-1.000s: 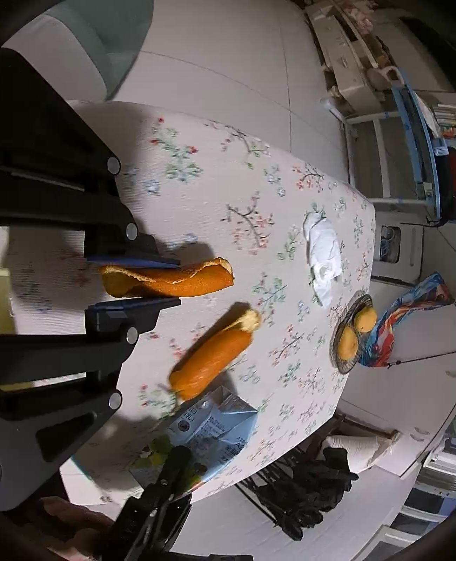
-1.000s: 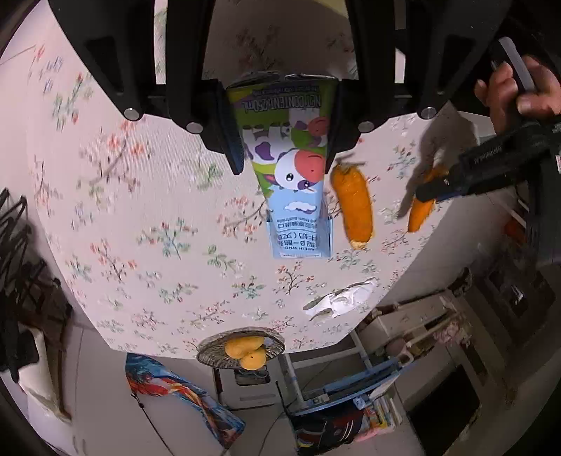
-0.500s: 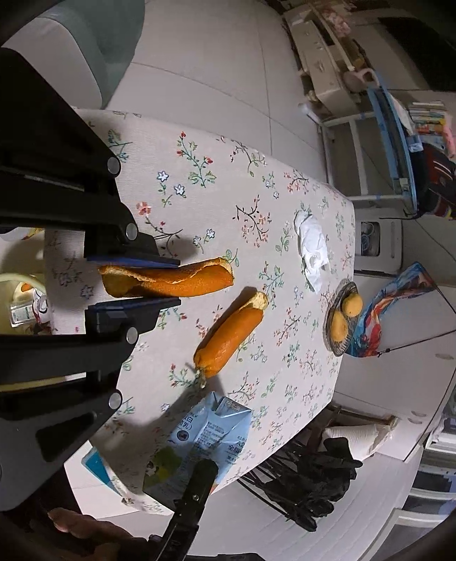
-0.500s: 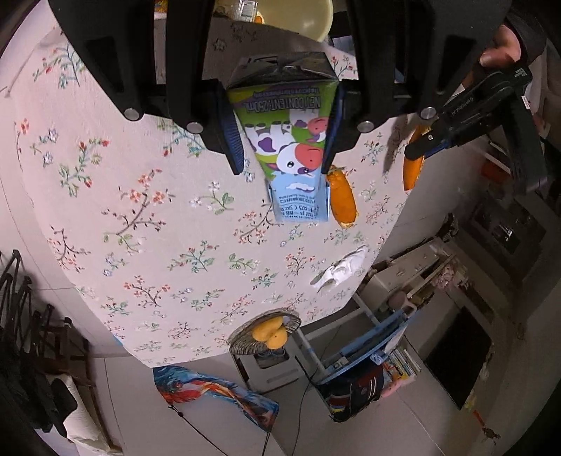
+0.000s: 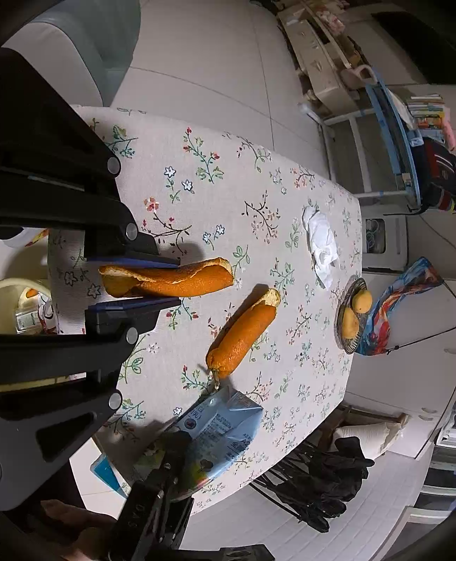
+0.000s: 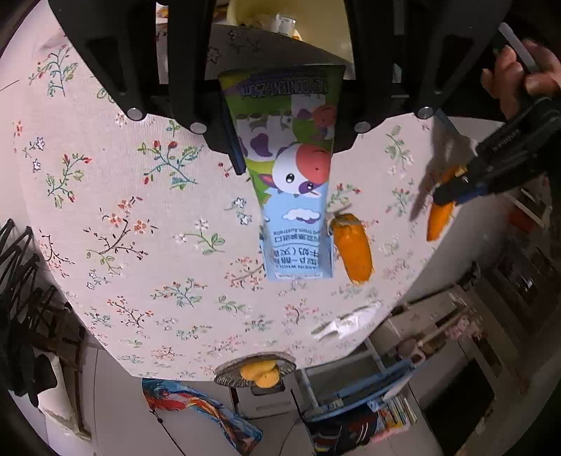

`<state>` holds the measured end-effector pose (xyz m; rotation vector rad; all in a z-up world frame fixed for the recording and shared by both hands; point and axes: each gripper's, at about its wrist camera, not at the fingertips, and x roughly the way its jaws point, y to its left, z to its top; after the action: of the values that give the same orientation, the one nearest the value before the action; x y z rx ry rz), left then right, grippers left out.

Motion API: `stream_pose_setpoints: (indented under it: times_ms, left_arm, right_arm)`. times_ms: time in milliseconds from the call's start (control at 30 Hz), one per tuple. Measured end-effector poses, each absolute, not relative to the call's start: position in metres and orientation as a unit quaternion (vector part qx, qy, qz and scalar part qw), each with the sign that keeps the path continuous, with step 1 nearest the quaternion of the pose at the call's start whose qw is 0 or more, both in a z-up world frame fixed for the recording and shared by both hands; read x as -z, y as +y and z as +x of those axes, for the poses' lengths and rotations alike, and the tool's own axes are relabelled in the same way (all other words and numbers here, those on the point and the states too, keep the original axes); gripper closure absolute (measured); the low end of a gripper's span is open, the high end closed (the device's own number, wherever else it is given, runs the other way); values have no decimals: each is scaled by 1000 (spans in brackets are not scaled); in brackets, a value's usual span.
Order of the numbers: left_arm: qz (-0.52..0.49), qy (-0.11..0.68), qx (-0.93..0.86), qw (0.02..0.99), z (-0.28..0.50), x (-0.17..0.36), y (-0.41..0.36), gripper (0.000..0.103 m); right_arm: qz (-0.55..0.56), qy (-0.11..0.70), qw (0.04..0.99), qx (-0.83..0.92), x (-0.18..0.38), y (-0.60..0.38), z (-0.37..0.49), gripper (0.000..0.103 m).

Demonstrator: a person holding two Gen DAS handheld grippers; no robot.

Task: Collect trash
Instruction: 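Carry the juice carton and carrot to the yellow basin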

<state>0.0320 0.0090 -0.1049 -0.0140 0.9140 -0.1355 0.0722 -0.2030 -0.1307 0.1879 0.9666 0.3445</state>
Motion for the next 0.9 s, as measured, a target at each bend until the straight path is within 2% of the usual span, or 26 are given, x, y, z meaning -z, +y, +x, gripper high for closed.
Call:
stream_pose_setpoints:
  times_ms: [300, 900]
  left_arm:
    - [-19, 413, 80, 907, 24, 92, 8, 88]
    - [-34, 391, 98, 914, -4, 82, 8, 88]
  right_arm:
    - [225, 421, 856, -197, 117, -234, 62, 65]
    - [221, 378, 876, -202, 94, -230, 25, 66]
